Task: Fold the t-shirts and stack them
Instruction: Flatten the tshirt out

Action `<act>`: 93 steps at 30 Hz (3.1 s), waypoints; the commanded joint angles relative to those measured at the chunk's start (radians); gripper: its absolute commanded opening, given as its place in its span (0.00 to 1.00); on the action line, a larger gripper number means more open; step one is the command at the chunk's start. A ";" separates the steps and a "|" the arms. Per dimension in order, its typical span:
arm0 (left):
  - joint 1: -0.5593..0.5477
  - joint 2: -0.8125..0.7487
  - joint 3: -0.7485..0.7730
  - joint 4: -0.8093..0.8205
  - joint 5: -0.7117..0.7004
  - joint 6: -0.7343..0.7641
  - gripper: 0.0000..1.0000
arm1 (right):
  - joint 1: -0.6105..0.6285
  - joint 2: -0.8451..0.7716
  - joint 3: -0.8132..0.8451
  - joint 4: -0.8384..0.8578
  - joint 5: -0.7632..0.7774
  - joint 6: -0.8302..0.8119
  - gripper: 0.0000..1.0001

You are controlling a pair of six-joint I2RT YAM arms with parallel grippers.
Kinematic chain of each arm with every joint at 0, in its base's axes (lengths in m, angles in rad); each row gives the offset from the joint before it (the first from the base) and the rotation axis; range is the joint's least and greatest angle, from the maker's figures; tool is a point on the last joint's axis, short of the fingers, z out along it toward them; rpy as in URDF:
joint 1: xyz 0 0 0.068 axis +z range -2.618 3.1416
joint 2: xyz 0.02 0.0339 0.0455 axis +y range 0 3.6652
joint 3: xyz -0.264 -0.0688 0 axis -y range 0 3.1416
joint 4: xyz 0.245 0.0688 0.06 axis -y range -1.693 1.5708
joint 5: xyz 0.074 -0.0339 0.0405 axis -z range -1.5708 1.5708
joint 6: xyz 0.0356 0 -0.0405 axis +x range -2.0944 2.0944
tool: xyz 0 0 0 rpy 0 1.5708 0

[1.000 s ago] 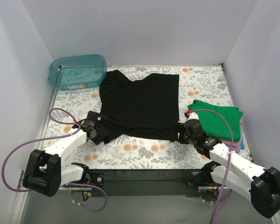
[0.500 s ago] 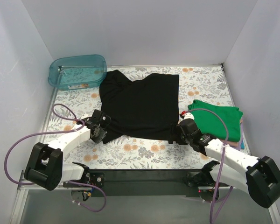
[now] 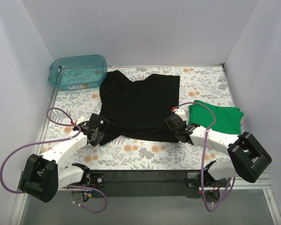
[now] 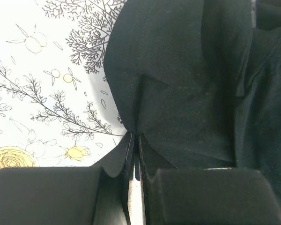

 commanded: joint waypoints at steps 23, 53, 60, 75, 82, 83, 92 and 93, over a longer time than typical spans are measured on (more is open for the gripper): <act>-0.001 -0.316 0.656 0.006 -0.204 0.270 0.00 | 0.030 -0.574 0.504 -0.133 0.215 -0.272 0.01; -0.002 -0.232 1.275 0.337 -0.130 0.918 0.00 | 0.030 -0.501 1.083 -0.269 -0.072 -0.393 0.01; 0.007 -0.072 0.865 0.685 -0.358 1.029 0.00 | 0.005 -0.291 0.871 -0.235 0.302 -0.386 0.01; 0.206 0.858 0.909 0.945 0.170 1.024 0.00 | -0.541 0.530 0.895 0.123 -0.392 -0.409 0.01; 0.206 1.028 1.049 0.945 0.190 1.070 0.00 | -0.581 0.706 1.064 0.124 -0.409 -0.453 0.01; 0.206 1.034 1.057 0.948 0.193 1.070 0.00 | -0.579 0.719 1.078 0.124 -0.403 -0.458 0.01; 0.206 0.898 0.888 1.038 0.205 1.075 0.00 | -0.585 0.633 1.024 0.124 -0.374 -0.470 0.01; 0.206 0.860 0.865 1.069 0.213 1.087 0.00 | -0.585 0.619 1.006 0.124 -0.382 -0.467 0.01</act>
